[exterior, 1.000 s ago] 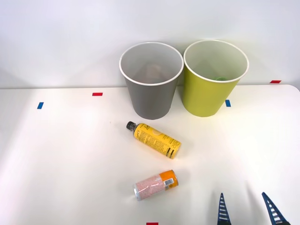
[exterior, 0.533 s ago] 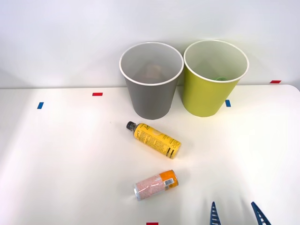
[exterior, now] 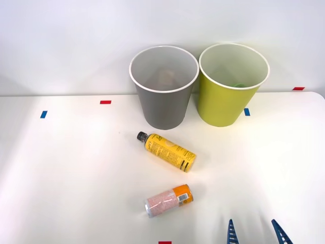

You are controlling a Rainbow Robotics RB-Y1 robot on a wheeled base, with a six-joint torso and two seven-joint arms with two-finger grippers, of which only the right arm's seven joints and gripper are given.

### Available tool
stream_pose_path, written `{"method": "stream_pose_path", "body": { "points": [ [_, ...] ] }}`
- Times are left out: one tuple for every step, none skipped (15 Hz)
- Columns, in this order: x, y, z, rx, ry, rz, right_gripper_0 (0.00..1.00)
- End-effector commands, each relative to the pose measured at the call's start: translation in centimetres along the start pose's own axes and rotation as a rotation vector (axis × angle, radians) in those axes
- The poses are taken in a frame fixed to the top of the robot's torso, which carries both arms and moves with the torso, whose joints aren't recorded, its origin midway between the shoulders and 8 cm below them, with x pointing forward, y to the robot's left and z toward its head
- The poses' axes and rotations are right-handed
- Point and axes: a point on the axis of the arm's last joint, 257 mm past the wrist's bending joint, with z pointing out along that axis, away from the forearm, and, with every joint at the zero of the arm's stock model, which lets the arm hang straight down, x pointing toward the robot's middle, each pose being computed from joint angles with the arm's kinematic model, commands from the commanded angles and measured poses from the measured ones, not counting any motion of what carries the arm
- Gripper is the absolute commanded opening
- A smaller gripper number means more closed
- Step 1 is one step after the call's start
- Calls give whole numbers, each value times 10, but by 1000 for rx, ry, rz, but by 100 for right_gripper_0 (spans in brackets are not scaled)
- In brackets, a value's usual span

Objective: Put cans in the gray bin, plastic bottles in the light green bin

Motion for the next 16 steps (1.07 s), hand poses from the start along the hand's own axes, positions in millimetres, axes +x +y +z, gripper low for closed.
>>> {"method": "stream_pose_path", "body": {
  "points": [
    [0, 0, 0, 0, 0, 0, 100],
    [0, 0, 0, 0, 0, 0, 100],
    [0, 0, 0, 0, 0, 0, 100],
    [0, 0, 0, 0, 0, 0, 100],
    [0, 0, 0, 0, 0, 0, 100],
    [0, 0, 0, 0, 0, 0, 100],
    [0, 0, 0, 0, 0, 0, 100],
    [0, 0, 0, 0, 0, 0, 100],
    [0, 0, 0, 0, 0, 0, 100],
    [0, 0, 0, 0, 0, 0, 100],
    [0, 0, 0, 0, 0, 0, 100],
    [0, 0, 0, 0, 0, 0, 100],
    [0, 0, 0, 0, 0, 0, 100],
    [0, 0, 0, 0, 0, 0, 100],
    [0, 0, 0, 0, 0, 0, 100],
    [0, 0, 0, 0, 0, 0, 100]
  ]
}}
